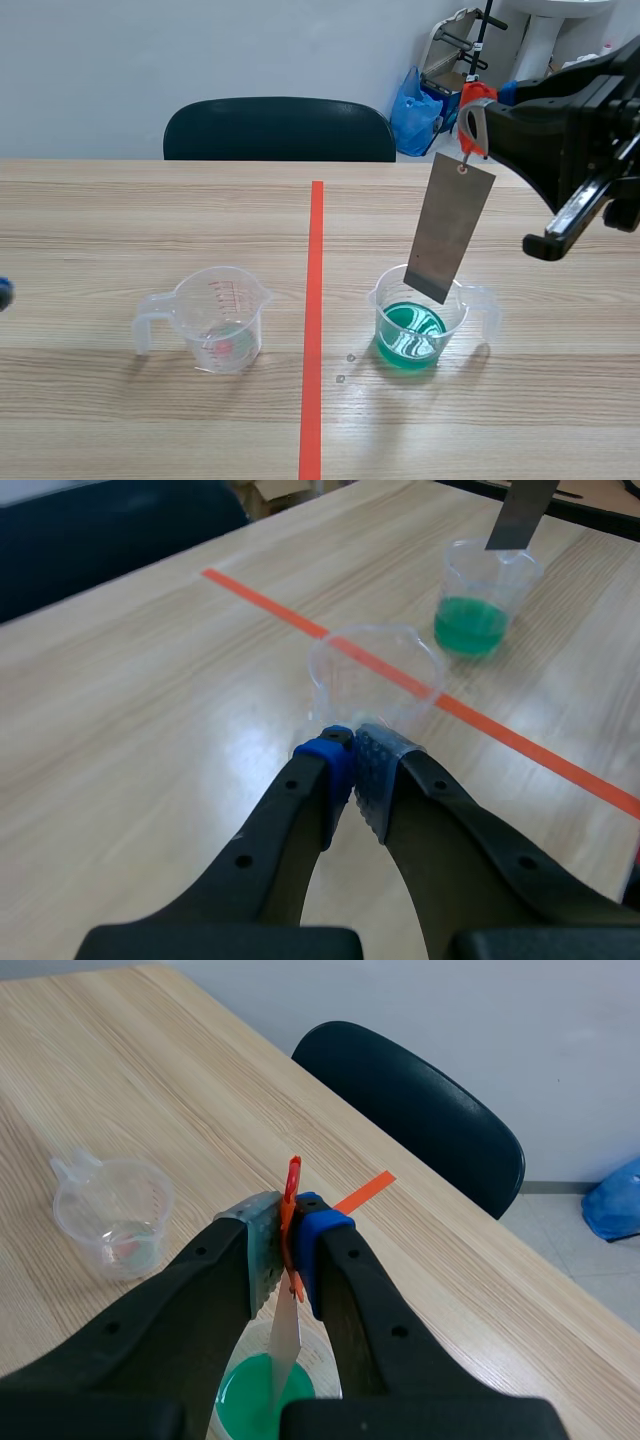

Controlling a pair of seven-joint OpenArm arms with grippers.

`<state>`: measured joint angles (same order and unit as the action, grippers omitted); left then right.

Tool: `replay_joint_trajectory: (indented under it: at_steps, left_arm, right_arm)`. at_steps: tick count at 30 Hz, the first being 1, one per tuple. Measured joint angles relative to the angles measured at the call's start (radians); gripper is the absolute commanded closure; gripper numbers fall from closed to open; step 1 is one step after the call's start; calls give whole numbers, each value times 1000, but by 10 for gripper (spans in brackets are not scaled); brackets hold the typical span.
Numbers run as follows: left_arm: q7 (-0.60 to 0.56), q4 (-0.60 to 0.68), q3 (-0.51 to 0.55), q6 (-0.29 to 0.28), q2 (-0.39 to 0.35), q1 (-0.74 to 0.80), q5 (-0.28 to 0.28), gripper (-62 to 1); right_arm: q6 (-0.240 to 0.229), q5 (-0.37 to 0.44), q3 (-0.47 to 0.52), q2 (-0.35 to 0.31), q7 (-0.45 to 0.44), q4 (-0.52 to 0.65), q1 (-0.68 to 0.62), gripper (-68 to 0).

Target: Do the redox reaction experiment

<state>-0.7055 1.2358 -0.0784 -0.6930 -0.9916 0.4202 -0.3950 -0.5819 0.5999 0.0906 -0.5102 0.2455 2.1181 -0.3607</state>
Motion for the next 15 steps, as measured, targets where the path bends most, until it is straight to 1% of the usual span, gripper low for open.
replay_joint_trajectory:
  at_steps: [2, 4, 6, 8, 11, 13, 15]
  left_arm:
    - [53, 16, -96, 0, 3, -117, -6, -40]
    - [95, 26, -201, 0, 14, -231, -37, -40]
    - [148, 27, -298, 0, 41, -345, -41, -40]
    - [229, 27, -384, 0, 84, -448, -40, -40]
    - [320, 27, -497, 0, 169, -569, -39, -40]
    - [351, 27, -557, 0, 226, -622, -42, -40]
    - [385, 27, -604, 1, 277, -661, -67, -40]
  right_arm:
    - [0, 0, 0, 0, 0, 0, 0, -6]
    - [0, 0, 0, 0, 0, 0, 0, -6]
    - [0, 0, 0, 0, 0, 0, 0, -6]
    - [0, 1, 0, 0, 0, 0, 0, -6]
    - [0, 3, 0, 0, 0, 0, 0, -6]
    - [0, 3, 0, 0, 0, 0, 0, -6]
    - [0, 3, 0, 0, 0, 0, 0, -6]
